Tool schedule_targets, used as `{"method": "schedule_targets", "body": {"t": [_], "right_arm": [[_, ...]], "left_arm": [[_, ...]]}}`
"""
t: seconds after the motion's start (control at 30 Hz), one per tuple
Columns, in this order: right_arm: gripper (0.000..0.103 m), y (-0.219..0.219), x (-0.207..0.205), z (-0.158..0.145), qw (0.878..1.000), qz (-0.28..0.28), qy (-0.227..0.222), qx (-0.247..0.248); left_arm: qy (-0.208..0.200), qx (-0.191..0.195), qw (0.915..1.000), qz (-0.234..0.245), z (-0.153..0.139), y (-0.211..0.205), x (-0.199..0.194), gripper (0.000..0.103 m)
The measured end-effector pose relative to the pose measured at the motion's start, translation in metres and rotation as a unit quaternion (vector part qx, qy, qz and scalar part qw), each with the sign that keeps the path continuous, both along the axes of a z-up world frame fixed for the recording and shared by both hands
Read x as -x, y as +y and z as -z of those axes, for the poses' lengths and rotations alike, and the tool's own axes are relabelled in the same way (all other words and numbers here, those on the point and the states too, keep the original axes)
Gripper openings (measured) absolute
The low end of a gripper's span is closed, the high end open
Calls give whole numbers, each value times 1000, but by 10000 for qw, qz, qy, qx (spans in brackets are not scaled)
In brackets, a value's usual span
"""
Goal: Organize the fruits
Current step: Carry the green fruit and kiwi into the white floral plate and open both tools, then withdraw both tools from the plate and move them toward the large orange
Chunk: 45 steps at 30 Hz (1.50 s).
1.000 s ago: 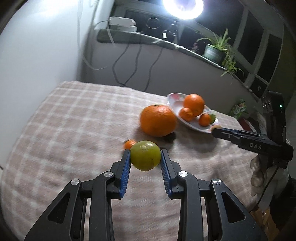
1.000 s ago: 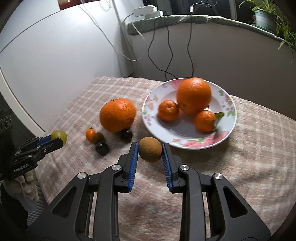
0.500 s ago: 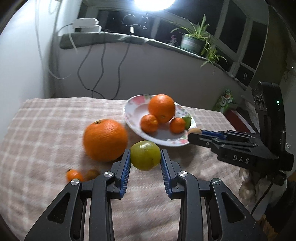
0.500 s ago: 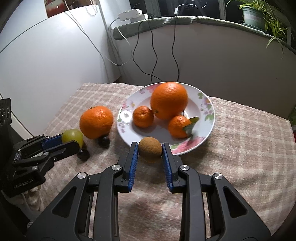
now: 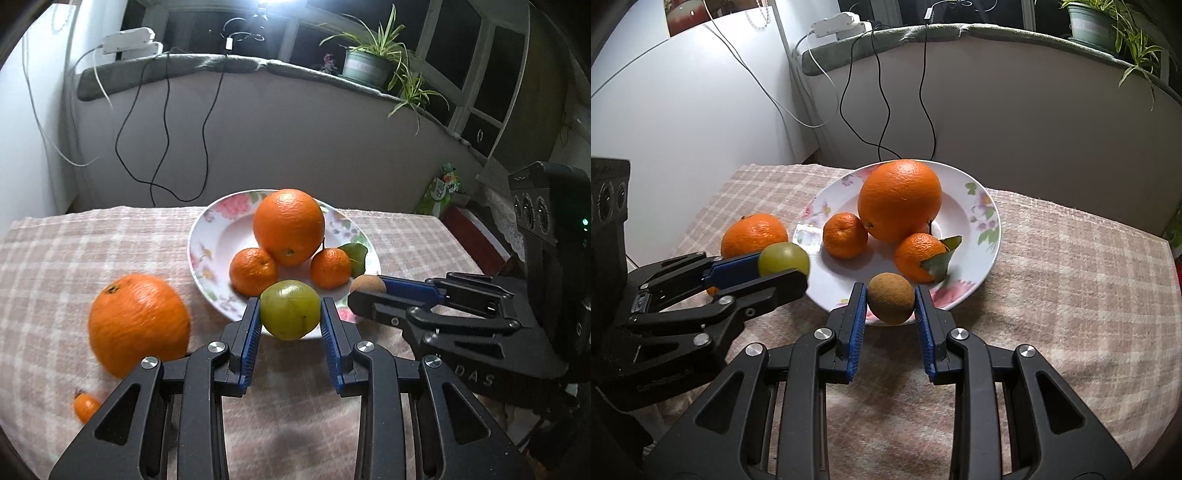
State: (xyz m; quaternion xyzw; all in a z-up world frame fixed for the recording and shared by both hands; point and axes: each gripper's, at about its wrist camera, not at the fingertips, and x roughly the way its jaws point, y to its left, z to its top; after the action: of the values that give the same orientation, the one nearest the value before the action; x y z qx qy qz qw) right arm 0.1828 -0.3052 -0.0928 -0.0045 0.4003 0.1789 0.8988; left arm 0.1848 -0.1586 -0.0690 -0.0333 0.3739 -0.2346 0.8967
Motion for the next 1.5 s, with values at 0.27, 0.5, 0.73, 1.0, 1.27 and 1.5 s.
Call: {"method": "schedule_targets", "body": {"t": [0.27,0.5,0.73,1.0,1.27,1.5], "right_arm": [[27,-1,-5,5,10000,-4,30,19],[27,0,-8,7,10000,-18,49,50],[27,1,-9,6,10000,-12,15,89],[32,-2,-11,7,9999,39,45,103],[56,-7,-7,3,9999,137,-35,94],[61,-7,-1,-3,9998,135,-120,86]], "left_arm": [[70,-88,9999,55,6,-6,-8,30],[46,-152,9999,36,6,-9,-12,31],[44,-236,9997,64,7,-11,-14,32],[-25,-238,9997,5,2,-7,-15,48],[-31,-171,9998,-103,0,3,-13,48],[-68,-126,9998,-142,-5,7,-8,48]]}}
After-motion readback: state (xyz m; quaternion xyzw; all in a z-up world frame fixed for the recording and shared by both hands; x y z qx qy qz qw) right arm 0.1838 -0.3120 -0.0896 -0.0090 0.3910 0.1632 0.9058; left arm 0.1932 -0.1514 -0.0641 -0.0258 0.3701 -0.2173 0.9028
